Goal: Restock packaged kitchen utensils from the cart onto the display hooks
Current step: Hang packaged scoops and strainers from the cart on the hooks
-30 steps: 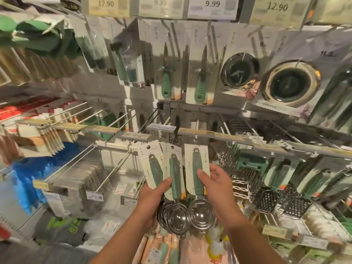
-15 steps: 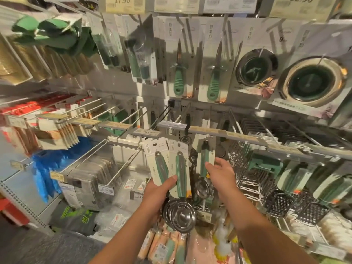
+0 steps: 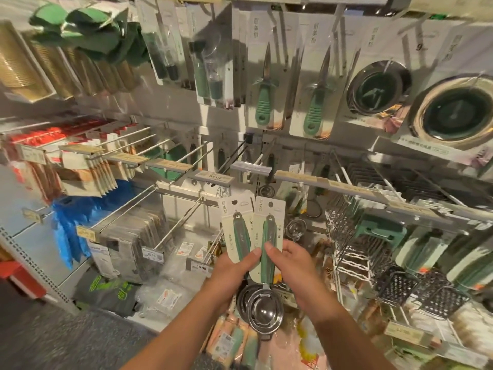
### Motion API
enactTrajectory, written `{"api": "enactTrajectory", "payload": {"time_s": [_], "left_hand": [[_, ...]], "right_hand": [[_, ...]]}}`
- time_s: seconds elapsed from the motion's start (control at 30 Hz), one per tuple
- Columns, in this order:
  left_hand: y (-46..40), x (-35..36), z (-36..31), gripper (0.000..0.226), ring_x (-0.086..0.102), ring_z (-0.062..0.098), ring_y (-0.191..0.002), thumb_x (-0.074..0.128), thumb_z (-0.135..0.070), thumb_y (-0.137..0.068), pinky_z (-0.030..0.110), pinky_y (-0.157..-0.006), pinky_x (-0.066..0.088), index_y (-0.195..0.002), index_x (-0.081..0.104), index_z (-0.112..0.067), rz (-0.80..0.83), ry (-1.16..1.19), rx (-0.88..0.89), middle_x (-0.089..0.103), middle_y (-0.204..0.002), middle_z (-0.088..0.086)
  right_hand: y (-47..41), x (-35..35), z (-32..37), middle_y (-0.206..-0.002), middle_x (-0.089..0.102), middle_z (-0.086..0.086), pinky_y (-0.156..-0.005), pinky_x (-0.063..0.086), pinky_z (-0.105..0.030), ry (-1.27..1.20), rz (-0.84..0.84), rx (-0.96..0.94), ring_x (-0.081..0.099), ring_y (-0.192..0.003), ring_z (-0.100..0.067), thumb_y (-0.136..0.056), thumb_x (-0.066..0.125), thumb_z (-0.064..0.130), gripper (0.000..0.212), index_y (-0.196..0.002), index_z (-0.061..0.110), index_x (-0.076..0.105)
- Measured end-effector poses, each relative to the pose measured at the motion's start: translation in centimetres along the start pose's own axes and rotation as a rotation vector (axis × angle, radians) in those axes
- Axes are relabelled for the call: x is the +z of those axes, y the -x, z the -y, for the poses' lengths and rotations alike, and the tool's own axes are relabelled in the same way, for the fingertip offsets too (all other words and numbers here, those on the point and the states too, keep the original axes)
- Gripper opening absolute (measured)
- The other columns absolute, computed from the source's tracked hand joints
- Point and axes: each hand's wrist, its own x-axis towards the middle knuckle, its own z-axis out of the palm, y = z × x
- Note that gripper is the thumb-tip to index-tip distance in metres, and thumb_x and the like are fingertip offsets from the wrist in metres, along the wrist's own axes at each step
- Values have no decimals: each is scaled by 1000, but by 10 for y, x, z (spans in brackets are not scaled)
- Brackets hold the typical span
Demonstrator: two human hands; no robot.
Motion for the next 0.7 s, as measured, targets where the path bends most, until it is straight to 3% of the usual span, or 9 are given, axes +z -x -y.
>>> {"api": "enactTrajectory", "payload": {"time_s": [0.07,0.23,0.37,0.47,0.57,0.7], "left_hand": [[1,-1,0,30,73,9,-107,70,-32,-96,26,-91,57,-126,65,-30,17,-4,-15,77,-116,-9],[-2,-1,2,35,73,18,-111,71,-35,-94,44,-106,53,-126,65,-25,24,47,-50,78,-116,-3],[-7,0,0,39,74,20,-109,73,-38,-89,47,-104,54,-126,65,-26,20,64,-19,78,-116,-2],[-8,2,-3,38,75,21,-107,72,-38,-91,45,-101,56,-127,65,-25,18,89,-6,78,-115,-1],[-12,2,-1,51,74,22,-109,75,-44,-85,48,-104,55,-131,64,-24,16,85,-7,77,-118,0],[-13,5,2,59,72,21,-113,78,-51,-79,49,-106,53,-132,63,-28,8,63,-3,77,-120,-3]], "right_hand": [[3,-2,-2,-105,79,4,-95,58,-44,-6,1,-16,75,-103,-16,-97,71,34,21,-112,20,71],[9,-5,-2,-105,80,0,-89,60,-39,-110,-49,-19,76,-99,-16,-101,66,25,19,-115,14,66],[15,-10,1,-108,79,-2,-89,61,-44,-125,-74,-54,76,-100,-19,-103,62,23,17,-118,15,64],[20,-16,4,-108,79,0,-79,62,-37,-149,-90,-93,76,-99,-18,-104,60,19,14,-118,19,64],[23,-22,6,-109,79,0,-72,61,-32,-152,-105,-131,76,-98,-18,-104,59,18,16,-120,17,63],[22,-26,7,-111,78,-1,-82,62,-42,-155,-158,-180,75,-103,-21,-104,60,17,18,-122,16,62]]}}
